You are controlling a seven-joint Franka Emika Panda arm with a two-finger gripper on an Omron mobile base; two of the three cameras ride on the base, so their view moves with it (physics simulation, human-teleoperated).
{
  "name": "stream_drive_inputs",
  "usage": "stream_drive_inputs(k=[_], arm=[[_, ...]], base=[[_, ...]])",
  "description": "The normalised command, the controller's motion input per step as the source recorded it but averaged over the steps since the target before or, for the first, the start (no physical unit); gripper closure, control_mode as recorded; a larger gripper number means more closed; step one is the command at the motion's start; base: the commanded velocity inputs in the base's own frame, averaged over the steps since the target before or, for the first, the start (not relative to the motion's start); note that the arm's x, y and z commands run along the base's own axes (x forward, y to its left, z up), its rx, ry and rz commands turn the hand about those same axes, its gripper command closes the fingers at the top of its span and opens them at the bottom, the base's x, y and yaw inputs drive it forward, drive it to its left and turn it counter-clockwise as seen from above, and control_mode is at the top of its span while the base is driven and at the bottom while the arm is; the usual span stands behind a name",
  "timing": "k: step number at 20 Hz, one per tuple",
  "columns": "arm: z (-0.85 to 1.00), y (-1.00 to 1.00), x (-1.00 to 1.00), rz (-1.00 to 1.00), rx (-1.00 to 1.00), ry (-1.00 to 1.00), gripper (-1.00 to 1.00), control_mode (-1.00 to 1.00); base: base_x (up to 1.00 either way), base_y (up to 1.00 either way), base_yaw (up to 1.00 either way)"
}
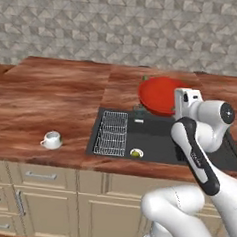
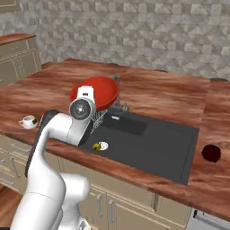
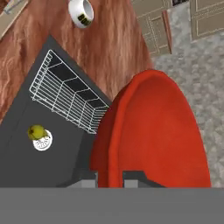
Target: Clear the mugs and bowl far away from the sink.
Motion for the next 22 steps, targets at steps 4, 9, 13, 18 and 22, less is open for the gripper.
stream_drive_inputs(k=[4, 9, 13, 18, 22], arm=[[0.00, 0.00, 0.00, 0.00, 0.00, 0.00, 1.00, 1.00], [0.00, 0.00, 0.00, 0.00, 0.00, 0.00, 1.00, 1.00], [0.00, 0.00, 0.00, 0.00, 0.00, 0.00, 1.00, 1.00], [0.00, 0.00, 0.00, 0.00, 0.00, 0.00, 1.00, 1.00], [0.00, 0.00, 0.00, 0.00, 0.00, 0.00, 1.00, 1.00]], base=[[-0.09, 0.00, 1.00], [-0.07, 0.00, 1.00], [-0.07, 0.00, 1.00], [-0.02, 0.00, 1.00], [0.00, 0.00, 1.00]])
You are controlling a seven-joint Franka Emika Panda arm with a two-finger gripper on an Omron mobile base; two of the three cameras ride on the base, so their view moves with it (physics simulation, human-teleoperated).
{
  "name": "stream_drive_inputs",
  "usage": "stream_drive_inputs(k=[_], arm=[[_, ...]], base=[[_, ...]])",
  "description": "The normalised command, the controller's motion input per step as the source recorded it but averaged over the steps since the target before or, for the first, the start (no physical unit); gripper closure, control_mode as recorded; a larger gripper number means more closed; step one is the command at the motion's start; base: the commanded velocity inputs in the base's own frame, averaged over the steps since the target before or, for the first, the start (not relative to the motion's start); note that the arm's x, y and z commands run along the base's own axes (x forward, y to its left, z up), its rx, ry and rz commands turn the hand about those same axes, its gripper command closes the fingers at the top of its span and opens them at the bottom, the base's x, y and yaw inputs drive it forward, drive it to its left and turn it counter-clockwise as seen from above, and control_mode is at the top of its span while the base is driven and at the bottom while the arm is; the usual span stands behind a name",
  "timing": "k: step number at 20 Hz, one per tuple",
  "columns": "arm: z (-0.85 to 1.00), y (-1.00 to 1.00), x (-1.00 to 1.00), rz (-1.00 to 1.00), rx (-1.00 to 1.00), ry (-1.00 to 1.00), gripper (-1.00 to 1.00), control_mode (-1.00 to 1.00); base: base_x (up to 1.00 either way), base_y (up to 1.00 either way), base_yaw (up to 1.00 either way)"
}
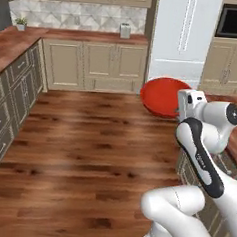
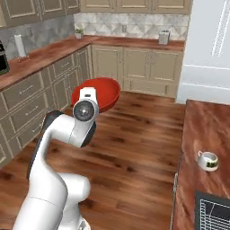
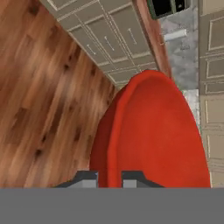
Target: Clear the mugs and bowl far away from the sink.
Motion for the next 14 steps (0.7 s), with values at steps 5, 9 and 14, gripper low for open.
stream_drive_inputs(k=[5, 9, 14], arm=[[0.00, 0.00, 0.00, 0.00, 0.00, 0.00, 1.00, 1.00], [0.00, 0.00, 0.00, 0.00, 0.00, 0.00, 1.00, 1.00], [0.00, 0.00, 0.00, 0.00, 0.00, 0.00, 1.00, 1.00]], base=[[0.27, 0.06, 0.84], [0.52, 0.15, 0.75], [0.89, 0.01, 0.64]])
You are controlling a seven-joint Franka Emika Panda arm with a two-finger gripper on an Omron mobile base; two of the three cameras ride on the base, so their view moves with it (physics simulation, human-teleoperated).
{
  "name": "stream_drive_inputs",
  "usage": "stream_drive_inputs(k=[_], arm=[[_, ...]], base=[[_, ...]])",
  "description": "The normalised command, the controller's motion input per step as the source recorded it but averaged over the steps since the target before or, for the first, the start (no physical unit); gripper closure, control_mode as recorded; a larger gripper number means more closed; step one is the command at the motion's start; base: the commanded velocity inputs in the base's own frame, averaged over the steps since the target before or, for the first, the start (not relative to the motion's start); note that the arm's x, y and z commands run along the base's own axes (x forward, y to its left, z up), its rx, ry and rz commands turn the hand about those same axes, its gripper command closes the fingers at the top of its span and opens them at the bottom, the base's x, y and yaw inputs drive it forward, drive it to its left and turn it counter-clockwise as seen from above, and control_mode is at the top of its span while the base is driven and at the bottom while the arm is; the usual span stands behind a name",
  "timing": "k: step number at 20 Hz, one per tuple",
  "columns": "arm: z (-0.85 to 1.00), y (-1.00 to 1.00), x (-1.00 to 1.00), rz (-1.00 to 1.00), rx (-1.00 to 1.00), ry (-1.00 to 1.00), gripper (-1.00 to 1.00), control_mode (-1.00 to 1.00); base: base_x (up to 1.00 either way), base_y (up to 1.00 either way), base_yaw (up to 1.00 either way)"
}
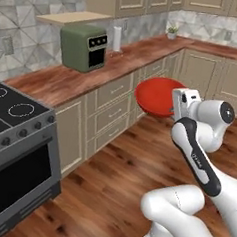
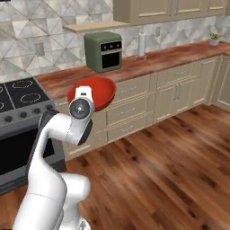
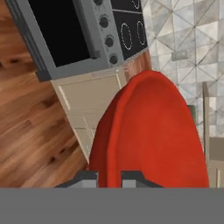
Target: Clear the mugs and bowl far away from the sink.
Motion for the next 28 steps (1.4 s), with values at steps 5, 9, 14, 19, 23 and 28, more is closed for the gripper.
stream_drive_inputs(k=[5, 9, 14, 19, 23, 28], arm=[[0.00, 0.00, 0.00, 0.00, 0.00, 0.00, 1.00, 1.00], [0.00, 0.00, 0.00, 0.00, 0.00, 0.00, 1.00, 1.00], [0.00, 0.00, 0.00, 0.00, 0.00, 0.00, 1.00, 1.00], [0.00, 0.00, 0.00, 0.00, 0.00, 0.00, 1.00, 1.00], [0.00, 0.00, 0.00, 0.00, 0.00, 0.00, 1.00, 1.00], [0.00, 0.00, 0.00, 0.00, 0.00, 0.00, 1.00, 1.00]], base=[[1.00, 0.00, 0.37], [1.00, 0.00, 0.31], [1.00, 0.00, 0.35], [1.00, 0.00, 0.36], [1.00, -0.13, 0.28], [1.00, -0.43, 0.21]])
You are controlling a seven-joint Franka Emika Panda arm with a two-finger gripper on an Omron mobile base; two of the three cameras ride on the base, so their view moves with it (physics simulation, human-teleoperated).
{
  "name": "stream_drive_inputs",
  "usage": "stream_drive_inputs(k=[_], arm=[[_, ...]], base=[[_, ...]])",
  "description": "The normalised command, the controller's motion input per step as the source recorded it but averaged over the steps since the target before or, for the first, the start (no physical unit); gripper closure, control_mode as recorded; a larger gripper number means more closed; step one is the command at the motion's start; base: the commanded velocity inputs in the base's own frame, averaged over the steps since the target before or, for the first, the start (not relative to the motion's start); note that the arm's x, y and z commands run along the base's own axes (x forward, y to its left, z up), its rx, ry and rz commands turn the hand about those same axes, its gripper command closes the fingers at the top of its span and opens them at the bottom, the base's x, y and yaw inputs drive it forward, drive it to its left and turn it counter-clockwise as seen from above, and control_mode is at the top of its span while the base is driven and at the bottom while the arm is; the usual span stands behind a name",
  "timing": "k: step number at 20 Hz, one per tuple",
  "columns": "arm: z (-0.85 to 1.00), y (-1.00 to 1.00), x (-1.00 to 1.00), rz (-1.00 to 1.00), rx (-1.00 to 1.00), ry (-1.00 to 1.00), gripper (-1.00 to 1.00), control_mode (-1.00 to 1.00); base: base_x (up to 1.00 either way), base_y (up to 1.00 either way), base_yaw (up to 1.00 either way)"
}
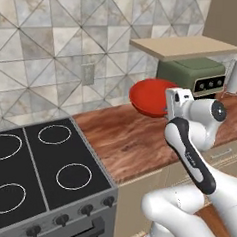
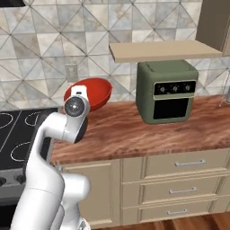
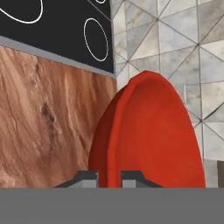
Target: Clear the mugs and bowl far away from the sink.
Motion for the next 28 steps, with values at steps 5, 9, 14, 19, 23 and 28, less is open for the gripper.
stream_drive_inputs(k=[5, 9, 14, 19, 23, 28], arm=[[0.00, 0.00, 0.00, 0.00, 0.00, 0.00, 1.00, 1.00], [-0.77, -0.12, 0.45, 0.27, -0.01, 0.21, 1.00, -1.00], [-0.60, -0.21, 0.69, 0.27, -0.02, 0.41, 1.00, -1.00], [-0.21, 0.00, 0.65, 0.12, -0.06, 0.25, 1.00, -1.00], [-0.27, 0.00, 0.63, 0.04, 0.00, 0.04, 1.00, -1.00], [-0.86, 0.00, 0.67, 0.02, 0.00, 0.12, 1.00, -1.00]], base=[[0.76, -0.39, 0.24], [0.00, 0.00, 0.00], [0.00, 0.00, 0.00], [0.00, 0.00, 0.00], [0.00, 0.00, 0.00], [0.00, 0.00, 0.00]])
